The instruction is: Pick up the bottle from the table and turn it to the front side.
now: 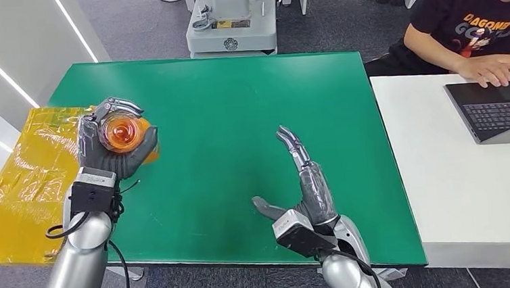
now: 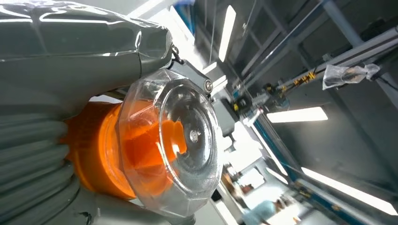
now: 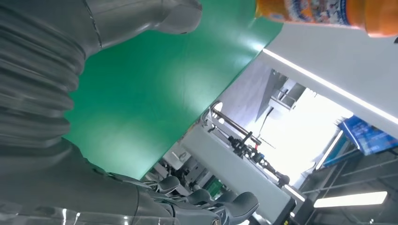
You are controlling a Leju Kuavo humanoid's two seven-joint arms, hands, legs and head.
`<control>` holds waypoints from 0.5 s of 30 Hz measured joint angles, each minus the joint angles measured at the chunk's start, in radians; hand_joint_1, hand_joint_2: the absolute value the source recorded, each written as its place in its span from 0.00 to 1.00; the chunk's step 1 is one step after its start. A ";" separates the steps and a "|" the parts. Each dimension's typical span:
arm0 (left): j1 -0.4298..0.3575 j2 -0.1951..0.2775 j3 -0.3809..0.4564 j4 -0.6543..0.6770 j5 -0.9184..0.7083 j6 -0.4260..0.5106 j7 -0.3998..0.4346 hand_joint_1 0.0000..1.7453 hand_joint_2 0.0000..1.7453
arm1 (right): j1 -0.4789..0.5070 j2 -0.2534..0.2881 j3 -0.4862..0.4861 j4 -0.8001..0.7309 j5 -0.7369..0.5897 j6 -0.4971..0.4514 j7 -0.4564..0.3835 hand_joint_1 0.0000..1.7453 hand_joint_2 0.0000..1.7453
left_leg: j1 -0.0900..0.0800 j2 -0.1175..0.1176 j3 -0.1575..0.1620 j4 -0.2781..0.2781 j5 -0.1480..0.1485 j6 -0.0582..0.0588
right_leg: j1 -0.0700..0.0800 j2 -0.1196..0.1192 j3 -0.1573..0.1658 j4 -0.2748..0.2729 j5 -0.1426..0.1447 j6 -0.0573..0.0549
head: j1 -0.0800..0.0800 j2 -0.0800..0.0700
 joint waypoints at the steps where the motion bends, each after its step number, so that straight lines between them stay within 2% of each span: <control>1: -0.009 0.016 0.004 0.001 -0.028 0.012 0.009 1.00 1.00 | 0.011 -0.003 -0.004 -0.011 0.005 -0.004 0.002 0.00 1.00 | 0.000 0.000 0.000 0.000 0.000 0.000 | 0.000 0.000 0.000 0.000 0.000 0.000 | 0.000 0.000; 9: -0.073 0.170 0.029 0.049 -0.258 0.066 0.067 1.00 1.00 | 0.111 -0.017 -0.052 -0.103 0.058 -0.020 0.008 0.00 1.00 | 0.000 0.001 0.000 -0.001 0.000 0.000 | 0.000 0.001 -0.001 0.000 -0.001 -0.001 | 0.000 0.000; 15: -0.138 0.251 0.025 0.172 -0.390 0.060 0.112 1.00 1.00 | 0.157 -0.017 -0.081 -0.156 0.067 -0.035 -0.002 0.00 1.00 | 0.000 0.001 0.000 -0.001 0.000 0.000 | 0.000 0.002 -0.001 0.000 -0.001 -0.001 | 0.000 0.000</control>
